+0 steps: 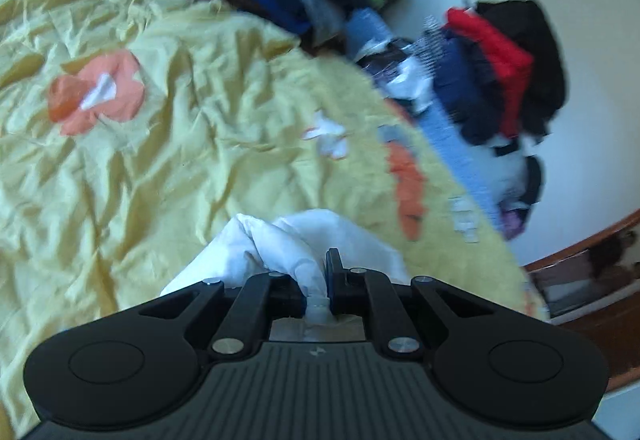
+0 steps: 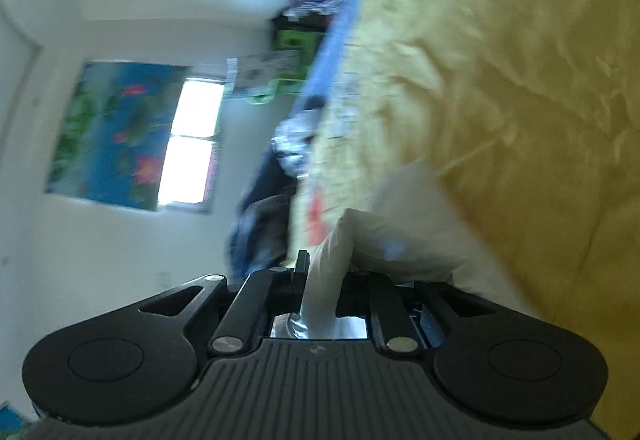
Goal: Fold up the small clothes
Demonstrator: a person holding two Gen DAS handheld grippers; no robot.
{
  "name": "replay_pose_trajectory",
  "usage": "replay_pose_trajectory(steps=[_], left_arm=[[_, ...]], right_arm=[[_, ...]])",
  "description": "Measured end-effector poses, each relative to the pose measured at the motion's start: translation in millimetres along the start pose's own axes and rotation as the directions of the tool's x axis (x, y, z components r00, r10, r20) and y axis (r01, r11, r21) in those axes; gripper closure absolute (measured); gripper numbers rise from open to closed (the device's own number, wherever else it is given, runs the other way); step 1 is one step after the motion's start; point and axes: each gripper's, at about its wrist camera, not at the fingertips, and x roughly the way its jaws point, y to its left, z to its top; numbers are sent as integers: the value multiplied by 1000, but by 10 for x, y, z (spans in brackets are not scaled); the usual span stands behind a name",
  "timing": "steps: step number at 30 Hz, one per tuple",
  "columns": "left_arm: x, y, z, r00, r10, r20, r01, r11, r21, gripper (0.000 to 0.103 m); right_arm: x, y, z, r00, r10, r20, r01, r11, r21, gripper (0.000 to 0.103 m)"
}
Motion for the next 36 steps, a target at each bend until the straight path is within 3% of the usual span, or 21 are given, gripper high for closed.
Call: replay_pose_trajectory(steps=[4, 8, 11, 14, 17, 18, 19, 20, 21, 22, 24, 25, 27, 29, 30, 31, 32, 33, 34, 36], left_arm=[[312, 73, -45, 998, 65, -17, -63, 996, 62, 95], [448, 113, -64, 998, 66, -14, -64, 995, 77, 95], [382, 61, -42, 998, 55, 11, -56, 995, 85, 96], [423, 88, -24, 998, 58, 14, -59, 994, 97, 96], [473, 139, -13, 999, 27, -25, -25, 997, 76, 95], [426, 191, 21, 999, -20, -34, 21, 1000, 23, 91], [365, 274, 66, 995, -91, -37, 89, 994, -56, 85], [310, 334, 97, 987, -156, -37, 151, 982, -113, 81], [229, 378, 136, 973, -227, -28, 220, 963, -152, 71], [135, 379, 161, 966, -260, -9, 255, 954, -160, 59], [-154, 317, 170, 960, -267, 81, 276, 953, -122, 45], [-302, 261, 152, 957, -256, 134, 269, 960, -81, 45], [-655, 70, 18, 940, -169, 296, 164, 986, 43, 45], [-865, -167, -237, 895, -112, 431, 24, 978, 205, 44], [-882, -331, -419, 879, -86, 469, -73, 948, 311, 44], [-837, -483, -591, 873, -62, 483, -158, 903, 400, 44], [-740, -647, -786, 877, -31, 480, -238, 839, 489, 43], [-609, -806, -994, 888, -15, 460, -282, 771, 571, 44], [-474, -950, -1198, 902, -17, 432, -294, 709, 641, 44], [-240, -1179, -1496, 922, -42, 386, -279, 618, 735, 42]], right_arm=[[184, -261, 42, 999, -49, 14, 48, 998, 49, 90], [243, -438, 99, 1000, -10, 4, 9, 994, 111, 90], [226, -386, 83, 1000, 0, -5, 0, 992, 129, 83], [142, -316, 137, 1000, 3, 3, -3, 996, 87, 79], [198, -431, 215, 1000, 20, -10, -18, 979, 202, 77], [176, -426, 222, 999, 37, -8, -34, 973, 226, 67], [126, -414, 226, 998, 68, 2, -66, 966, 249, 49], [84, -398, 234, 994, 111, 18, -112, 958, 266, 37], [38, -368, 250, 986, 163, 45, -169, 946, 275, 15], [-13, -337, 268, 978, 193, 74, -206, 939, 274, 1], [-127, -231, 295, 968, 214, 130, -240, 938, 250, 1], [-190, -155, 294, 963, 218, 158, -249, 943, 221, 4], [-363, 74, 249, 950, 202, 239, -229, 969, 92, 7], [-534, 347, 154, 936, 151, 317, -138, 988, -64, 8], [-576, 514, 69, 937, 133, 323, -83, 983, -162, 8], [-560, 696, -50, 951, 111, 289, -23, 957, -290, 9], [-514, 854, -200, 966, 60, 251, 50, 910, -411, 10], [-404, 1020, -426, 978, -16, 209, 129, 831, -542, 14], [-249, 1158, -708, 981, -95, 168, 185, 716, -673, 22], [19, 1263, -1191, 980, -176, 90, 172, 534, -828, 29]])
